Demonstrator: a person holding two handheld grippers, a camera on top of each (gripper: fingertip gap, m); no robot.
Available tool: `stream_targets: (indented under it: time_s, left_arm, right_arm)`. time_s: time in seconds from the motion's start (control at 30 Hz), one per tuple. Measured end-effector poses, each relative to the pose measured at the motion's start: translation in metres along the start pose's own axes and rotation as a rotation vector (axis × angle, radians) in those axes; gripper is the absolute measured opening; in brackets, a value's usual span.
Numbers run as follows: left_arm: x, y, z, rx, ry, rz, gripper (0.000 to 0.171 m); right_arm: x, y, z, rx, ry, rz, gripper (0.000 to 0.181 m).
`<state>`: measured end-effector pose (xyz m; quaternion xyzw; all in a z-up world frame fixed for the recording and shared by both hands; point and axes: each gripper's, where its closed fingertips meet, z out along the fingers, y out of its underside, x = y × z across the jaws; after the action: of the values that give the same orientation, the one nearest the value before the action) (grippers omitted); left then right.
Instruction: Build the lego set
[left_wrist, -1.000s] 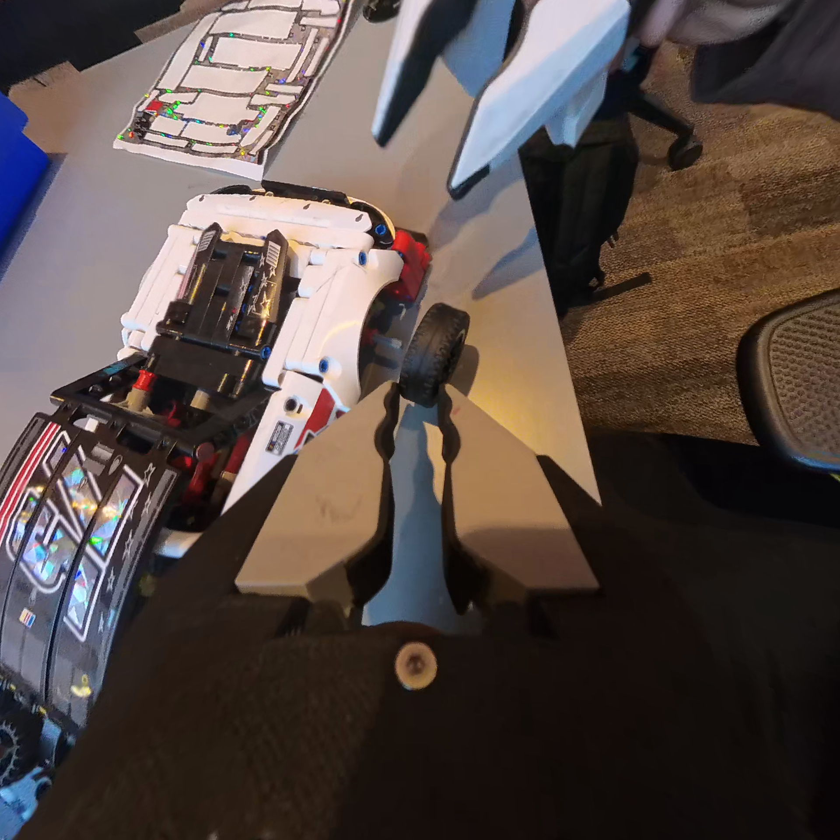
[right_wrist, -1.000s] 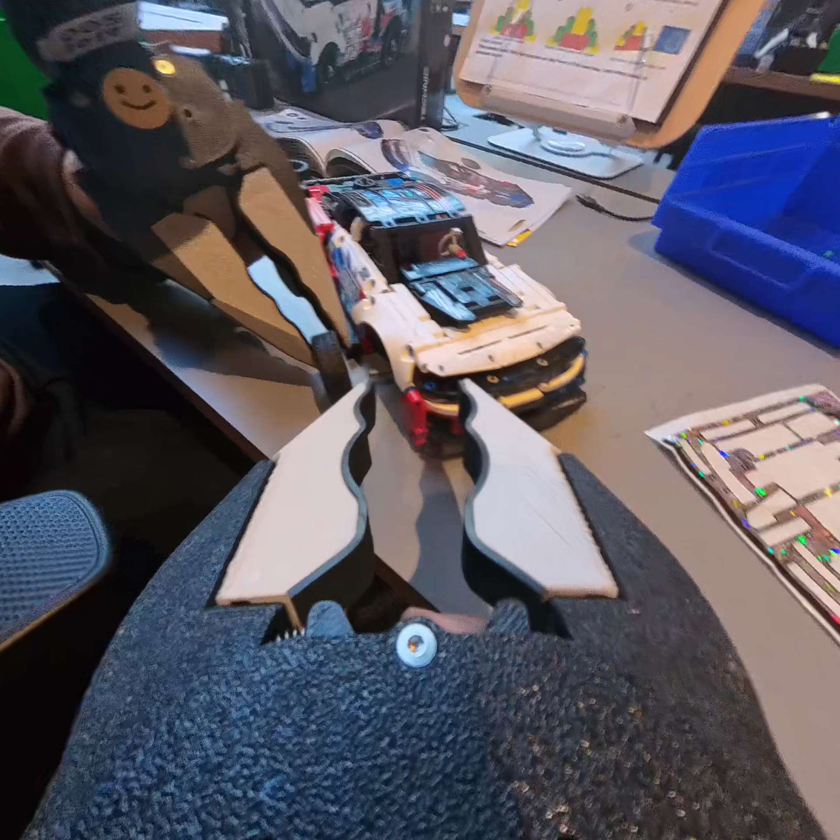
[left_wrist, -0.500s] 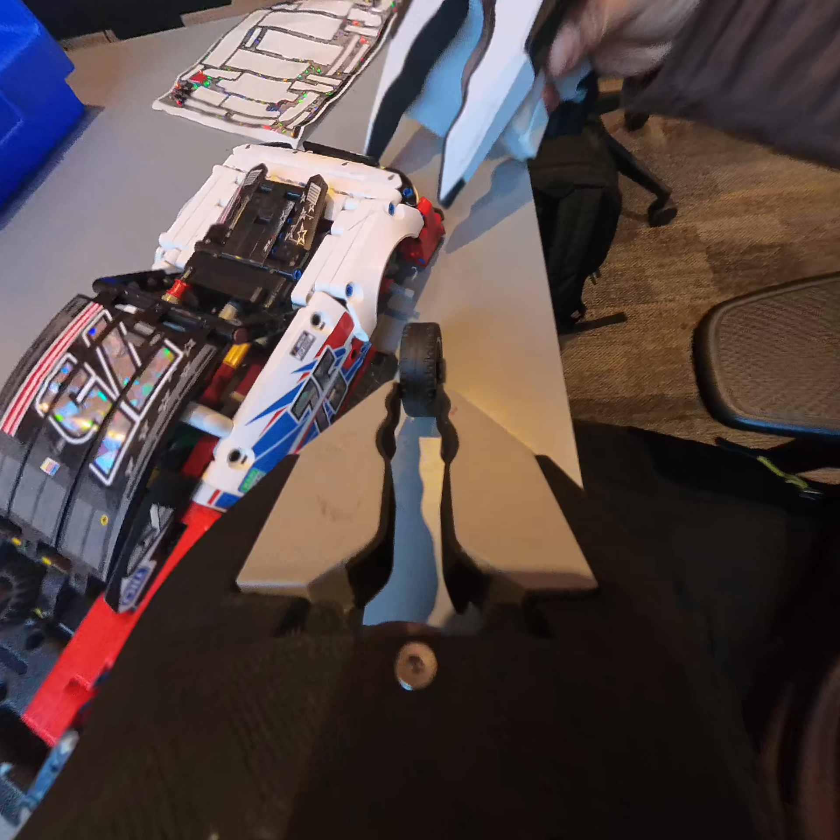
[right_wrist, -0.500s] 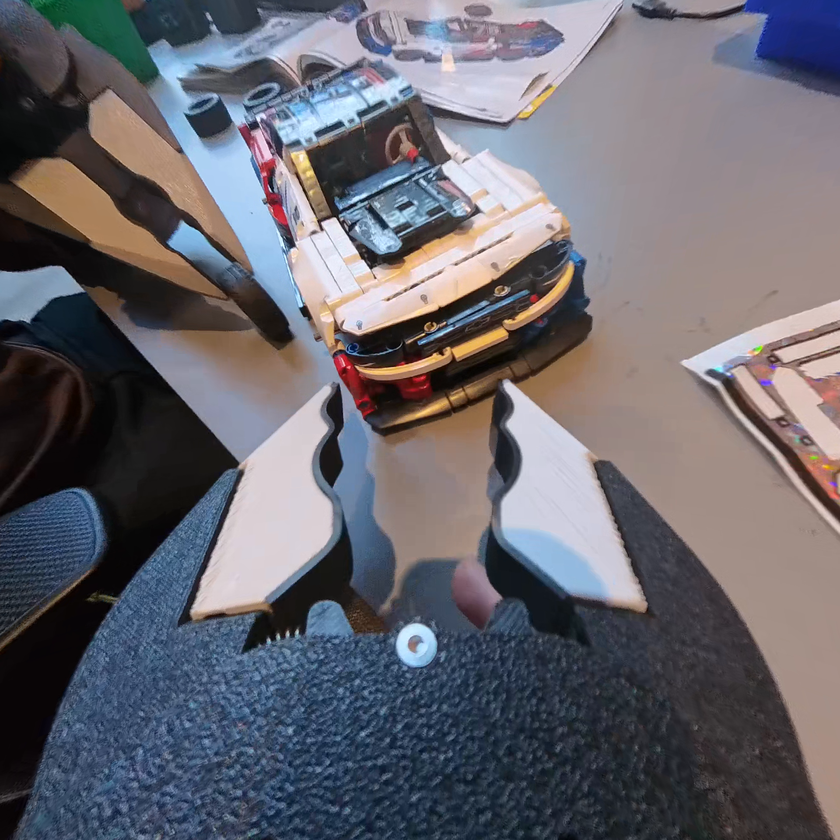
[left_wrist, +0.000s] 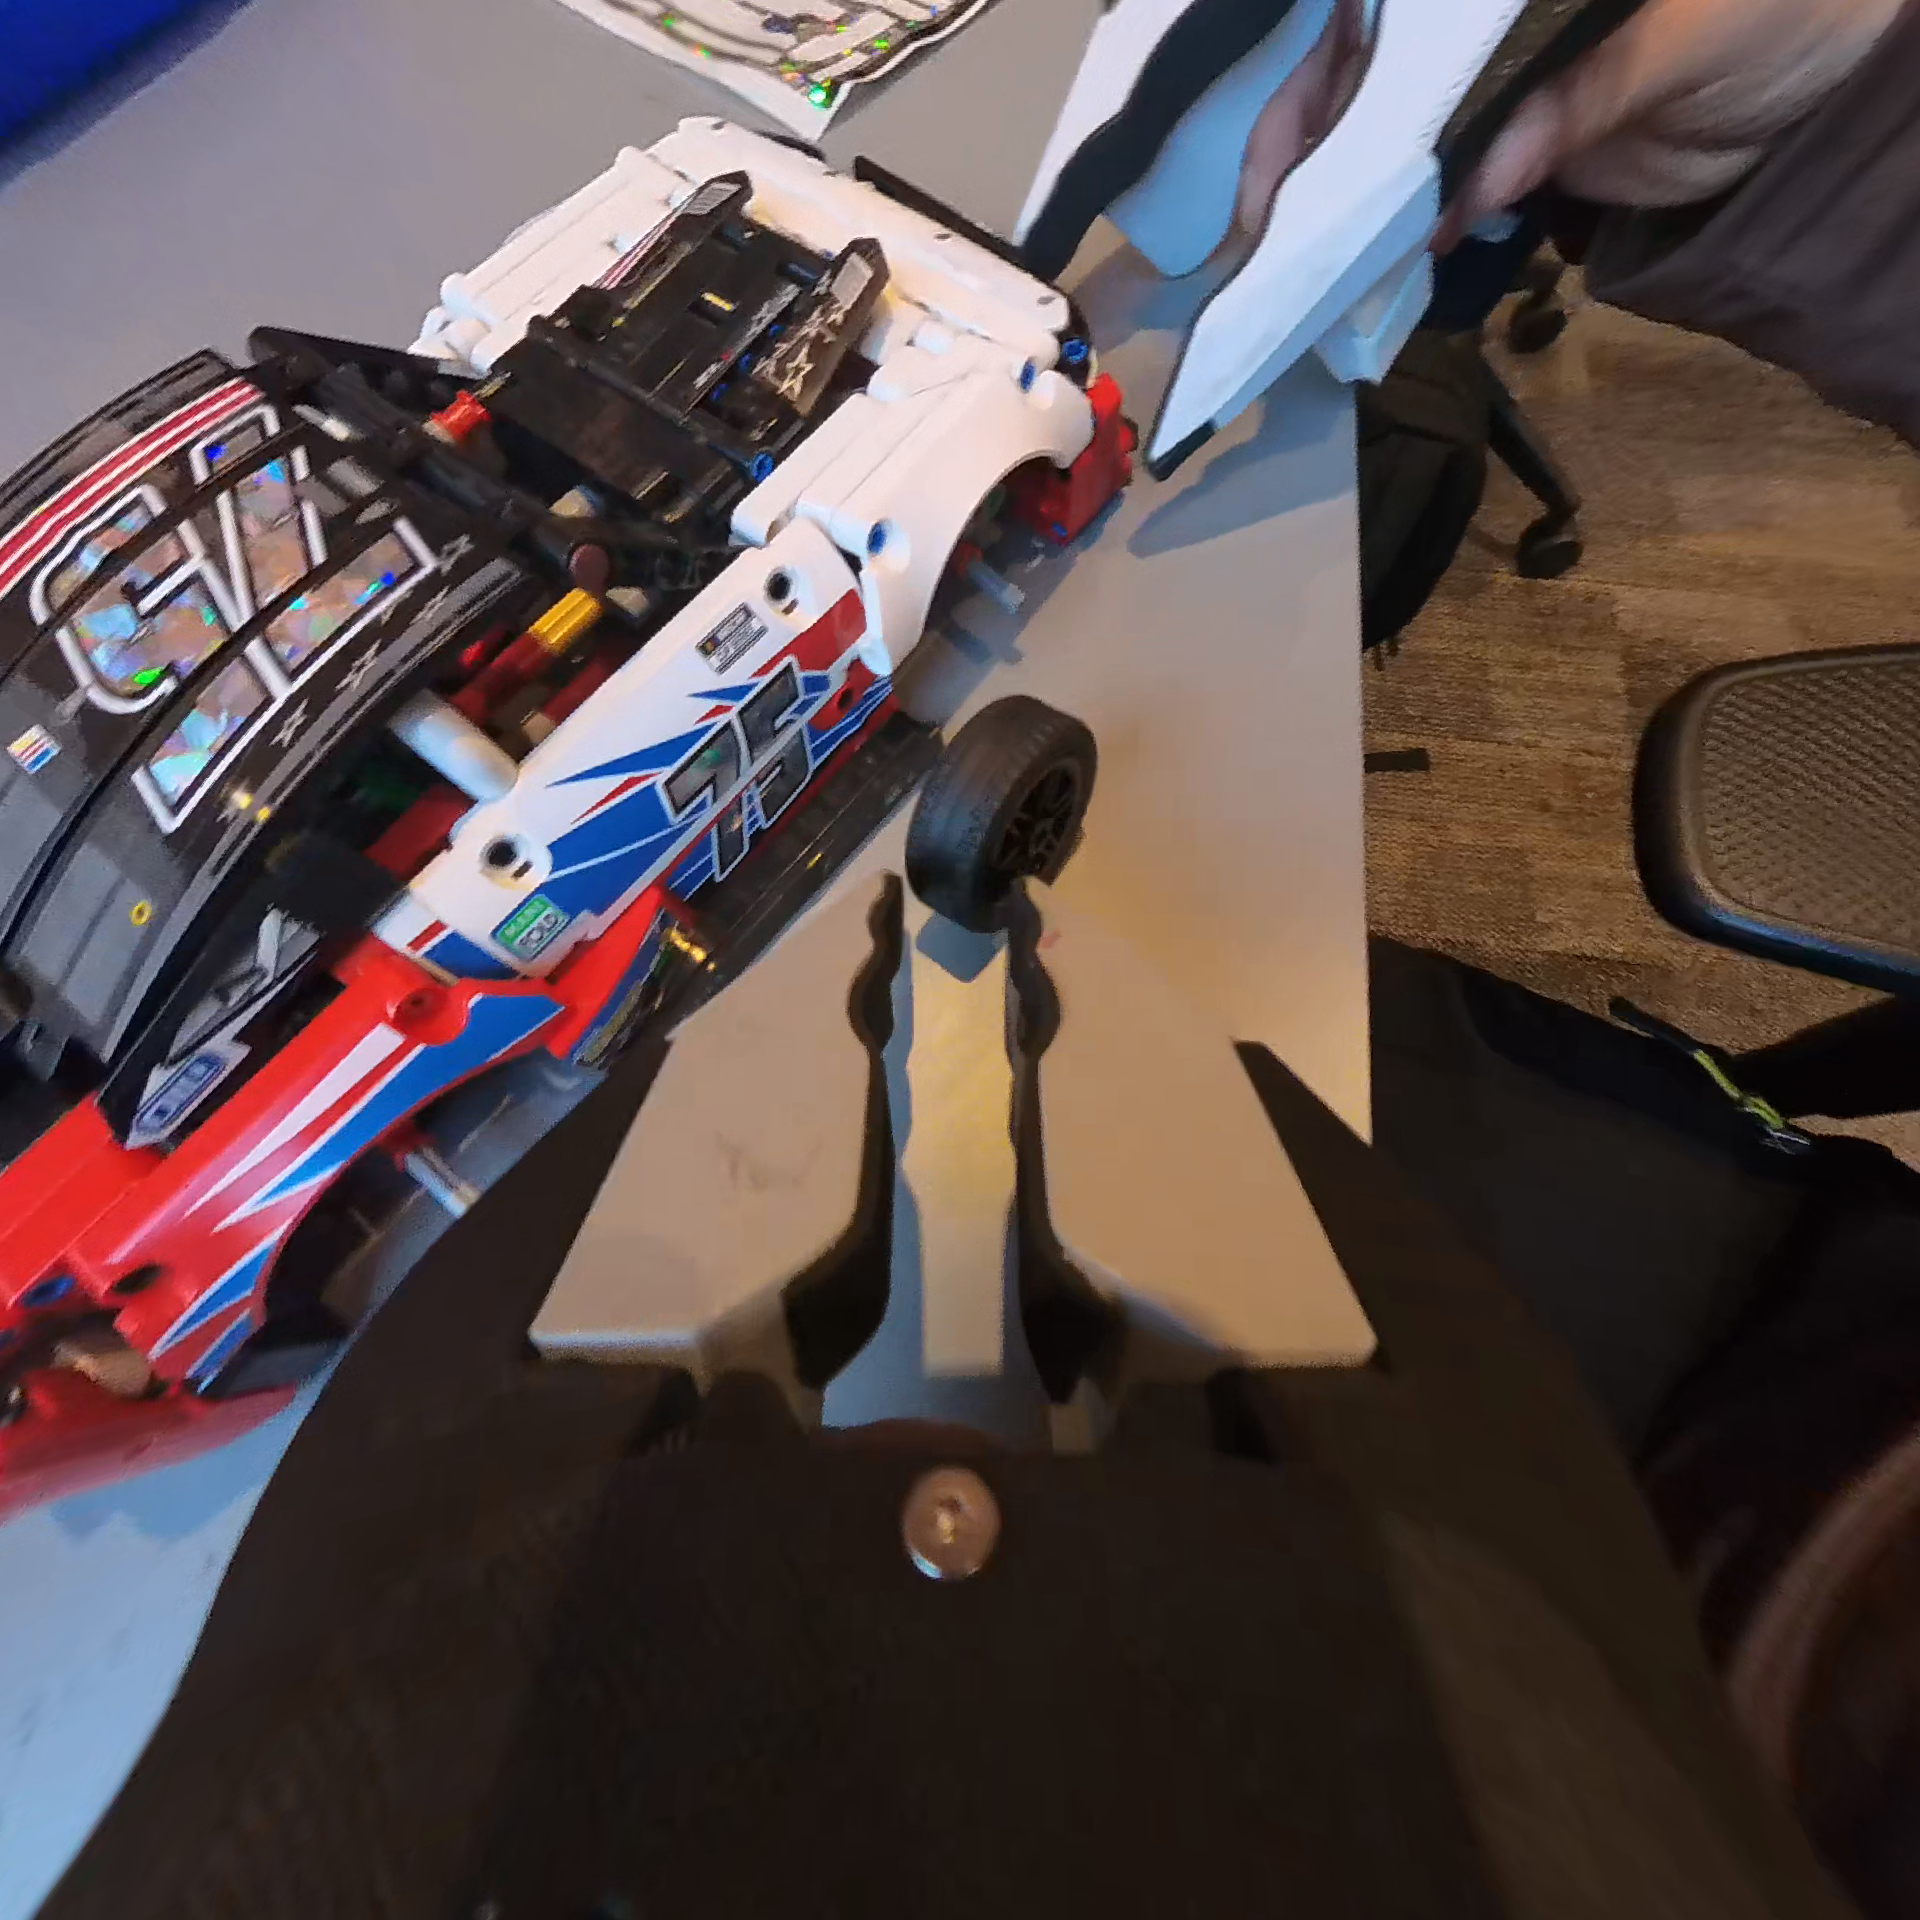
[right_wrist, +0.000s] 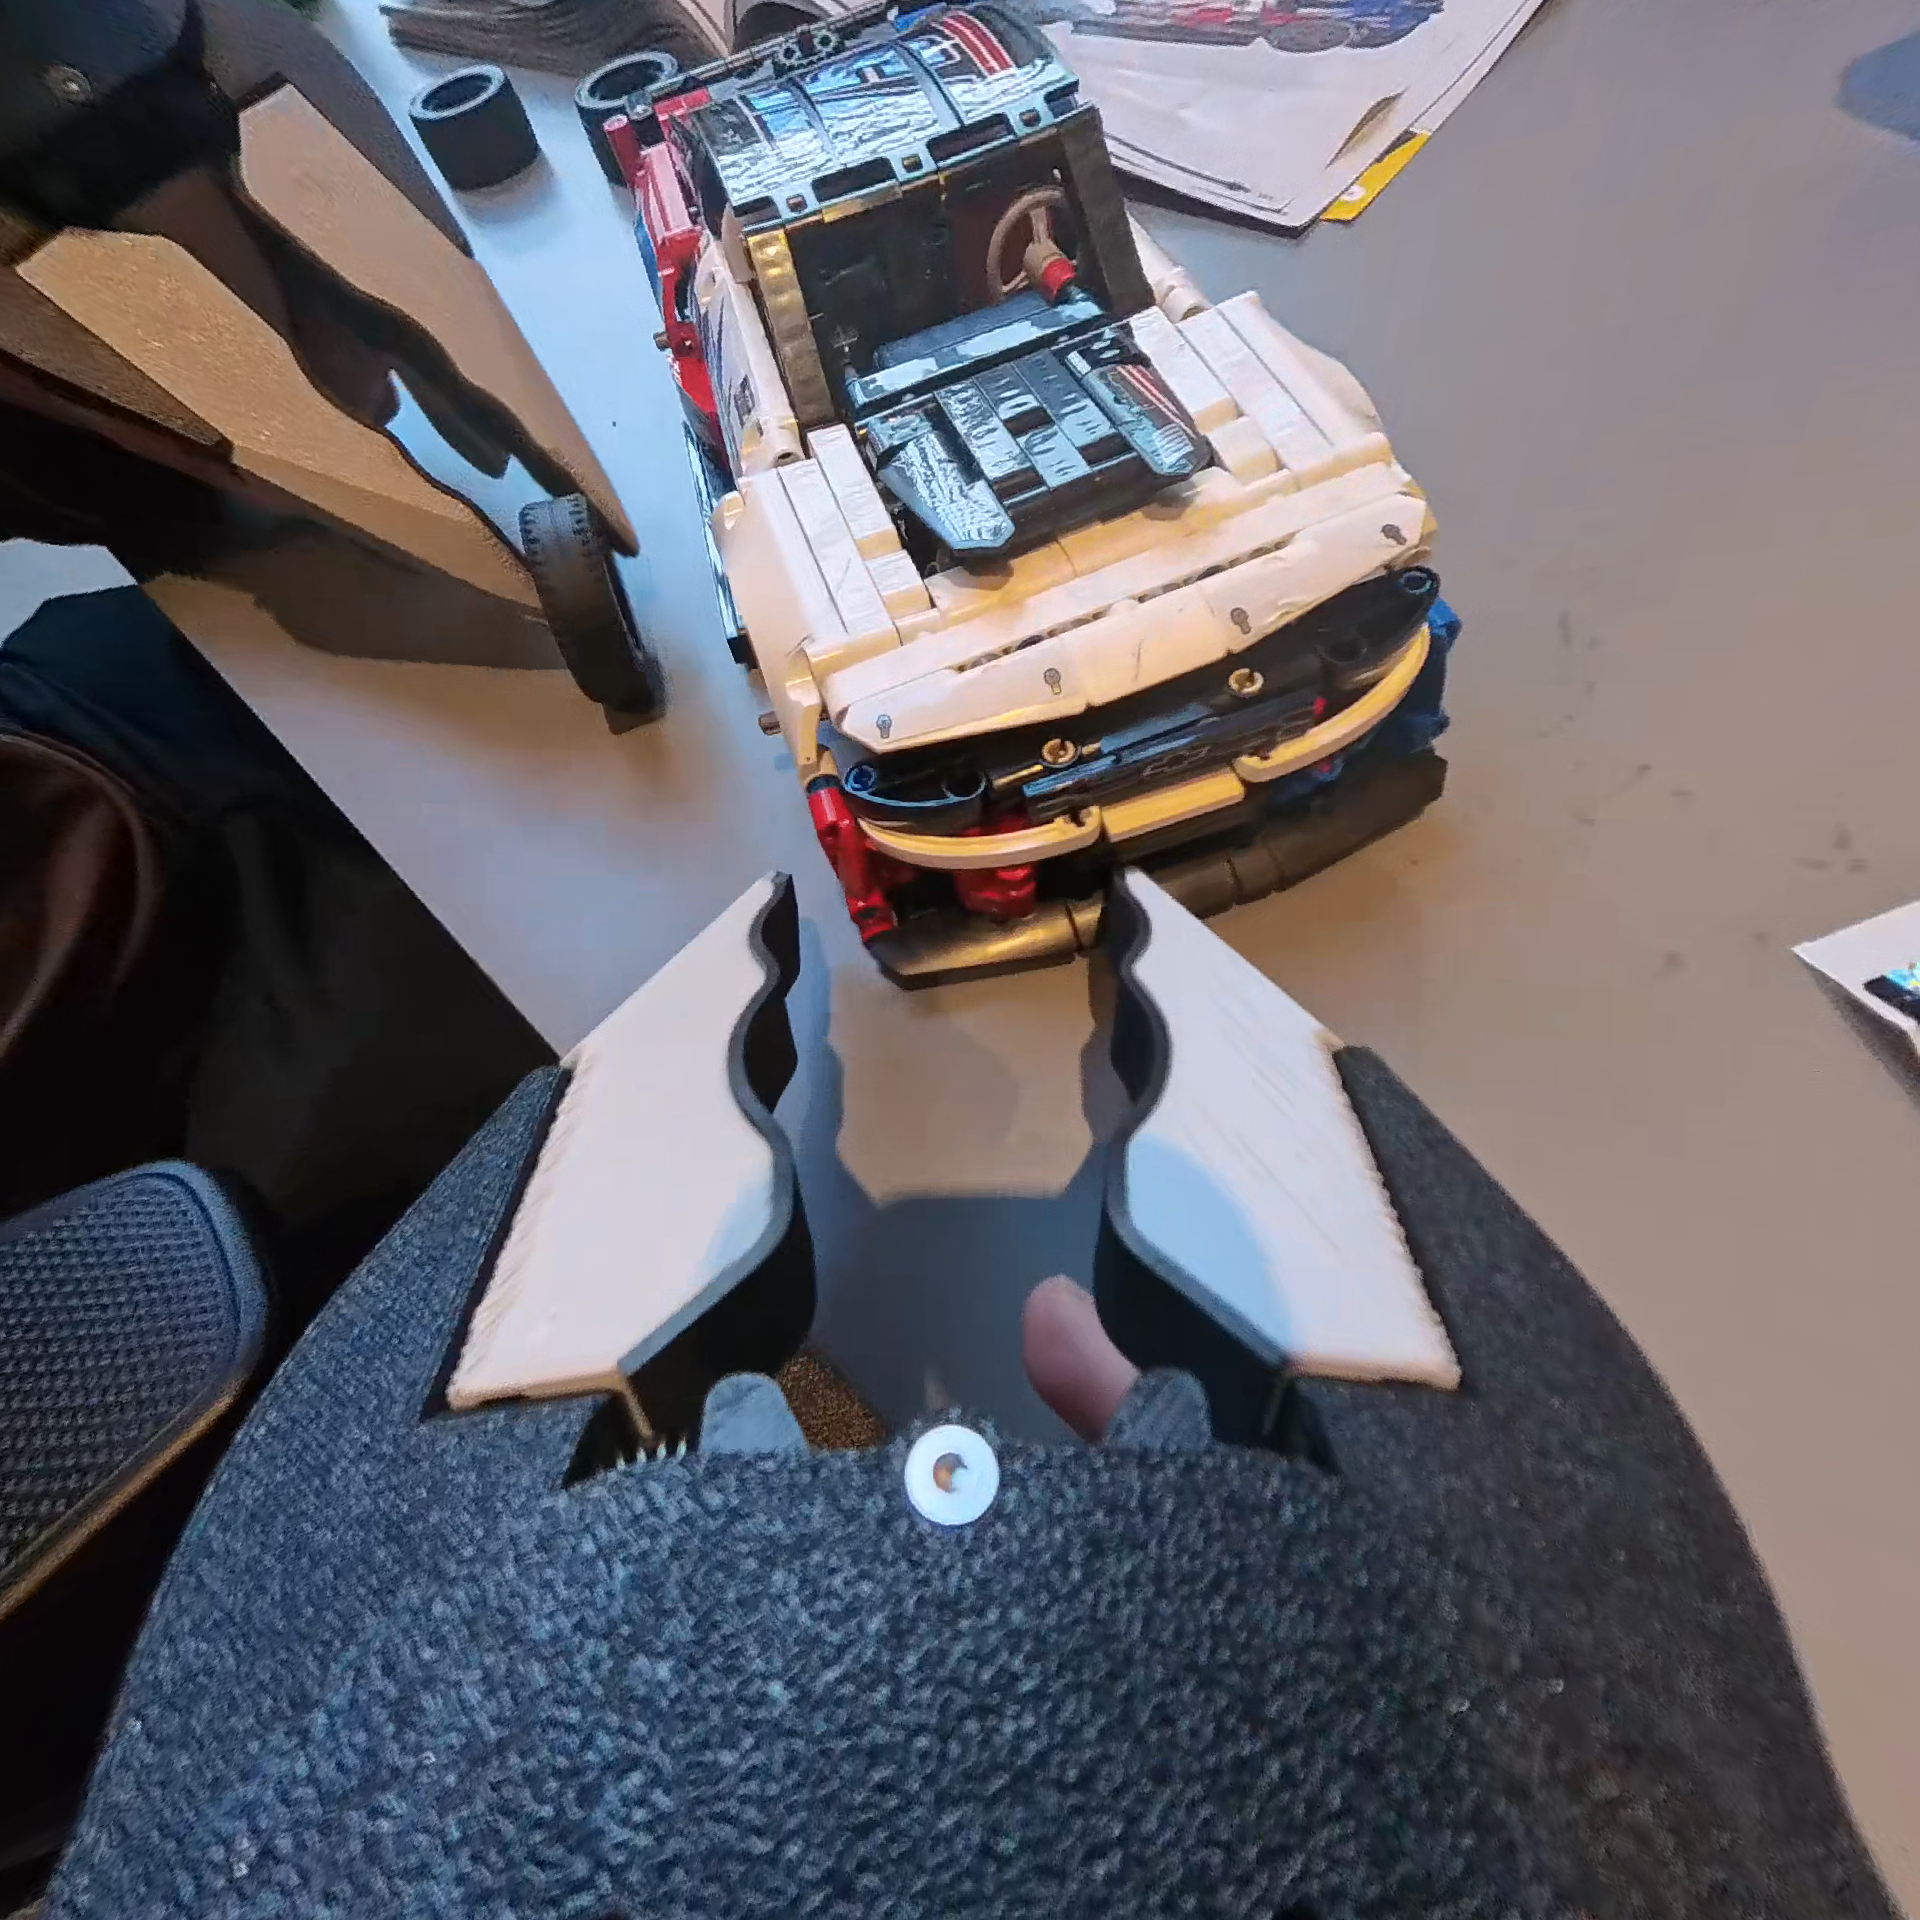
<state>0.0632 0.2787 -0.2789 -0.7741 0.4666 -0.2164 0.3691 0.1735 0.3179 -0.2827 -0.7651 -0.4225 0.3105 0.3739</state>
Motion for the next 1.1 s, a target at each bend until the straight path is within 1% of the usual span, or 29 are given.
stream_targets:
  time_s: [0.1, 0.2, 0.33, 0.4, 0.5, 0.6, 0.77, 0.87, 0.93, 1.03, 1.1]
  left_arm:
    - [-0.006, 0.004, -0.007, 0.024, -0.027, -0.034, 0.019]
    - [-0.007, 0.008, -0.015, 0.021, -0.016, -0.059, 0.023]
    - [-0.005, 0.004, -0.041, 0.052, -0.038, -0.011, 0.025]
    - [-0.011, 0.004, -0.053, 0.076, -0.071, 0.006, 0.025]
    - [-0.023, 0.014, -0.063, 0.073, -0.105, -0.016, 0.025]
    - [-0.022, 0.021, -0.074, 0.081, -0.098, -0.052, 0.026]
    - [-0.019, 0.032, -0.108, 0.088, -0.149, -0.025, 0.029]
    - [-0.019, 0.047, -0.141, 0.081, -0.184, -0.043, 0.033]
    - [-0.023, 0.063, -0.167, 0.074, -0.228, -0.064, 0.033]
    - [-0.033, 0.092, -0.203, 0.065, -0.313, -0.113, 0.033]
    - [-0.039, 0.112, -0.224, 0.060, -0.369, -0.163, 0.035]
  right_arm:
    - [-0.001, -0.002, -0.004, 0.025, 0.009, 0.020, 0.054]
    - [-0.001, -0.003, -0.006, 0.046, 0.023, 0.039, 0.054]
    - [-0.003, -0.006, -0.005, 0.050, 0.038, 0.050, 0.054]
    - [0.001, -0.007, -0.003, 0.057, 0.067, 0.061, 0.052]
    - [0.004, -0.008, 0.000, 0.088, 0.087, 0.099, 0.052]
    - [0.006, -0.007, -0.002, 0.107, 0.117, 0.105, 0.052]
    - [0.015, -0.010, -0.014, 0.136, 0.234, 0.067, 0.053]
    - [0.017, -0.028, -0.032, 0.189, 0.321, 0.020, 0.052]
    - [0.009, -0.046, -0.043, 0.236, 0.352, -0.027, 0.049]
    - [-0.020, -0.076, -0.046, 0.292, 0.315, -0.093, 0.047]
    - [-0.048, -0.095, -0.036, 0.301, 0.262, -0.156, 0.047]
